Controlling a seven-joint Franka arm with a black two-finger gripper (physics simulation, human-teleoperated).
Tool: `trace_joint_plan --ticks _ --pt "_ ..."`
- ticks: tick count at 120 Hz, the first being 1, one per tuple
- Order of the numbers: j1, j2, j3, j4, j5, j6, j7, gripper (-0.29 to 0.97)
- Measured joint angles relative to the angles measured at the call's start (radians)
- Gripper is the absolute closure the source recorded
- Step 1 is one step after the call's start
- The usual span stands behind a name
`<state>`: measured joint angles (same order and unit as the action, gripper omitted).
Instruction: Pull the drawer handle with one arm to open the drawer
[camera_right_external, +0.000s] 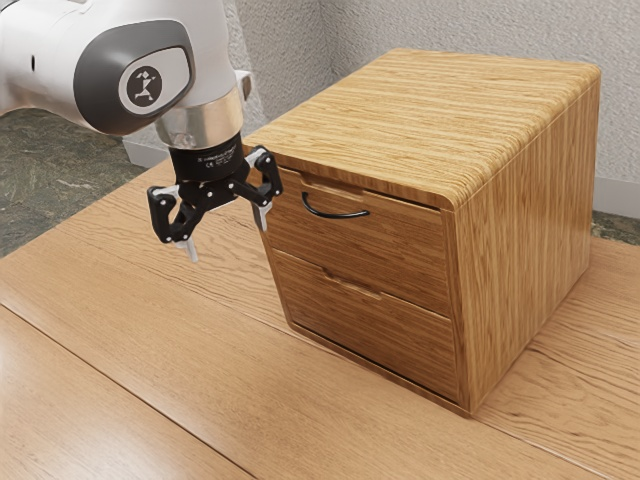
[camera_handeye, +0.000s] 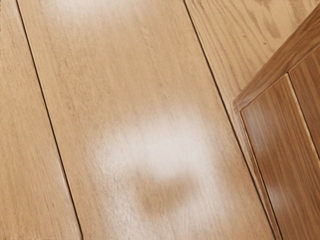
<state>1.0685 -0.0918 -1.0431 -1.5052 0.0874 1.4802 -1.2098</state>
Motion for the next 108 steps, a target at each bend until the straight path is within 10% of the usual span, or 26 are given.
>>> trace_joint_plan --ticks 108 --pt "-0.039 -0.055 0.147 0.354 -0.064 -0.039 -0.072 0.00"
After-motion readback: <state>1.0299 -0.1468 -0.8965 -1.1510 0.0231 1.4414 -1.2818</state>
